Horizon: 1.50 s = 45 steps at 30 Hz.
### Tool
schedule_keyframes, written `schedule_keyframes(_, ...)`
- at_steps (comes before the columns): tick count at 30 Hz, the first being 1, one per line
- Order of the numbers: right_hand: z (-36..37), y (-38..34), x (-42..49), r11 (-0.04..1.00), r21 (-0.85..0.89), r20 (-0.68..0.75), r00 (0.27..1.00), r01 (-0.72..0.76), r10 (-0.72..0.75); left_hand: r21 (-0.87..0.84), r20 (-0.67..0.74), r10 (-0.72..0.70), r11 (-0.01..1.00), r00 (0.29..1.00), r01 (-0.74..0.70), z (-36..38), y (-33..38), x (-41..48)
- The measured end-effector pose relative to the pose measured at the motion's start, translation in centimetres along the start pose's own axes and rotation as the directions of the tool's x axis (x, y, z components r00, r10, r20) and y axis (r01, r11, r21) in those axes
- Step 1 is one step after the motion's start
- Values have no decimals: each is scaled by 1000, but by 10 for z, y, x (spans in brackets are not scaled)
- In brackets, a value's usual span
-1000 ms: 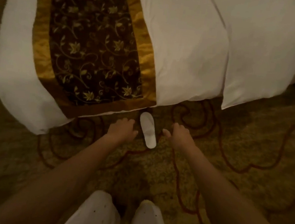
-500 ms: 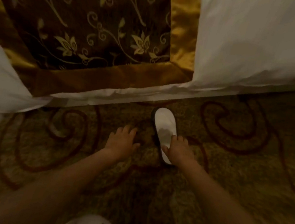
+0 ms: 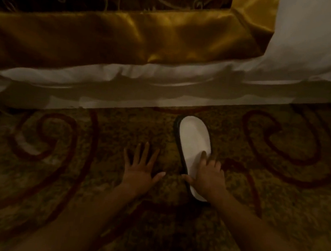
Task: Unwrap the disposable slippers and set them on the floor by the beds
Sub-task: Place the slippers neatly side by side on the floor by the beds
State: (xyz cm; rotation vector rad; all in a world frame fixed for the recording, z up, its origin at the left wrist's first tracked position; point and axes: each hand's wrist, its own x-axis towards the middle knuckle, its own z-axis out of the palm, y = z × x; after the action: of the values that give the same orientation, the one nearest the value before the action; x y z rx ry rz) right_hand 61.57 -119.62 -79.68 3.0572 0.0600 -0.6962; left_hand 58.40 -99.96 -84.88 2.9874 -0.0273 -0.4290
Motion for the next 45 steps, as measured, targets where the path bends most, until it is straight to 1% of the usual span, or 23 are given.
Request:
schedule_keyframes(2, 3, 0, 2, 1000, 11, -19, 1000, -10, 10, -3, -22, -5, 1000, 1000, 5, 15, -2, -3)
schedule_keyframes(5, 6, 1, 8, 995, 92, -21, 999, -26, 28, 24, -116, 3, 1000, 993, 0, 26, -2, -5)
schedule_keyframes(9, 11, 2, 11, 982, 186, -79, 996, -25, 41, 2, -214, 24, 1000, 977, -24, 27, -2, -6)
schedule_keyframes(13, 10, 10, 15, 965, 261, -178, 981, -31, 80, 15, -220, 27, 1000, 975, -24, 30, -3, -5)
schedule_keyframes(15, 5, 21, 23, 966, 257, -234, 967, -39, 101, 24, -217, 25, 1000, 976, -20, 31, -3, -5)
schedule_keyframes(18, -4, 45, 35, 953, 288, -265, 948, -95, 174, 30, -218, 28, 999, 976, -22, 30, -3, -5)
schedule_keyframes(19, -6, 53, 39, 953, 280, -273, 942, -116, 195, 32, -218, 28, 999, 976, -22, 30, -3, -5)
schedule_keyframes(21, -6, 69, 45, 967, 206, -276, 939, -150, 204, 38, -212, 32, 999, 977, -24, 30, -2, -5)
schedule_keyframes(22, -5, 76, 48, 973, 167, -255, 947, -158, 197, 40, -209, 34, 999, 977, -26, 30, -2, -5)
schedule_keyframes(24, -2, 87, 51, 981, 121, -152, 974, -149, 167, 44, -204, 36, 999, 978, -27, 30, -2, -5)
schedule_keyframes(26, 0, 92, 51, 982, 130, -57, 988, -134, 142, 43, -195, 28, 999, 980, -20, 29, -3, -5)
schedule_keyframes(27, 0, 91, 49, 982, 131, -49, 989, -136, 143, 44, -190, 22, 999, 982, -14, 29, -3, -6)
schedule_keyframes(28, -1, 87, 46, 983, 125, -81, 986, -137, 148, 46, -186, 15, 999, 982, -6, 29, -3, -6)
schedule_keyframes(30, -4, 71, 36, 986, 133, -226, 966, -100, 128, 43, -184, 9, 999, 983, -2, 29, -3, -6)
schedule_keyframes(32, -3, 45, 23, 978, 205, -341, 938, 21, 51, 32, -183, 12, 999, 983, -6, 29, -3, -6)
schedule_keyframes(33, 1, 31, 17, 977, 195, -368, 930, 86, -9, 24, -184, 13, 1000, 983, -8, 28, -2, -7)
schedule_keyframes(34, 7, 18, 12, 981, 151, -359, 931, 125, -64, 17, -183, 13, 1000, 983, -10, 27, -2, -7)
schedule_keyframes(35, 13, 8, 9, 985, 107, -309, 946, 134, -95, 11, -181, 13, 1000, 983, -11, 26, -1, -7)
schedule_keyframes(37, 21, -2, 8, 994, 63, -201, 977, 89, -75, 10, -178, 11, 1000, 984, -10, 24, 1, -7)
schedule_keyframes(39, 20, -3, 10, 997, 46, -157, 987, 55, -48, 4, -176, 14, 1000, 984, -13, 24, 1, -7)
schedule_keyframes(42, 11, -8, 8, 996, 69, -160, 986, 47, -36, -7, -180, 14, 1000, 983, -15, 26, -1, -7)
schedule_keyframes(45, 4, -11, 3, 992, 113, -228, 973, 64, -37, 10, -180, 1, 1000, 984, 1, 28, -2, -6)
